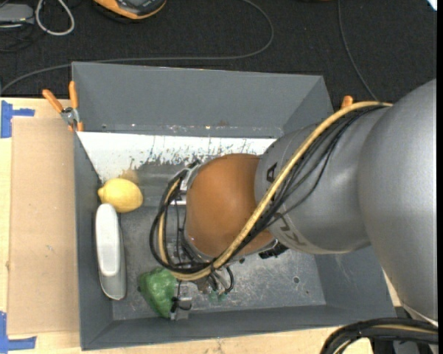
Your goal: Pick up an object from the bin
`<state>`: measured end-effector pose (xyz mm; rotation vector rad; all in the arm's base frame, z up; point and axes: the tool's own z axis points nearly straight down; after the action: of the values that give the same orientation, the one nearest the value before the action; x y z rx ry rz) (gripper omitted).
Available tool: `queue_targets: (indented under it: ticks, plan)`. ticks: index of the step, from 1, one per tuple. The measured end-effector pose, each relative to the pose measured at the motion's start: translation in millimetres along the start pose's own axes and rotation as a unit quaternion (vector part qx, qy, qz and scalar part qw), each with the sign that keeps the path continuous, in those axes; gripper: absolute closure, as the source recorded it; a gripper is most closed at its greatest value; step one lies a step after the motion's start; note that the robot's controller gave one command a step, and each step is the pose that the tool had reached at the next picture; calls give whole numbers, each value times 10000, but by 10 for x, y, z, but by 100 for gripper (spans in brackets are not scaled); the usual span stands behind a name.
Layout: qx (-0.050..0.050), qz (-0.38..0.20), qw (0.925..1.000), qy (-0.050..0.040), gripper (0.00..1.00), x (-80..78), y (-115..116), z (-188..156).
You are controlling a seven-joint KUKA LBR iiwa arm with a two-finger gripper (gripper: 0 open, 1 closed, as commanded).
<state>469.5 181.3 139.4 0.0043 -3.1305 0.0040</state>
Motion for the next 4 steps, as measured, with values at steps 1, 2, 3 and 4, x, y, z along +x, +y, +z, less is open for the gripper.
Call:
queue_targets:
  ticks: [1, 2, 3, 4]
  plan:
    - [-8, 32, 10000, -37, 0, -22, -13, -41]
    - [-42, 284, 9995, -131, 0, -155, 57, 643]
    - [-14, -812, 9967, -70, 0, -11, 95, 134]
    - [-39, 199, 9997, -130, 0, -154, 51, 610]
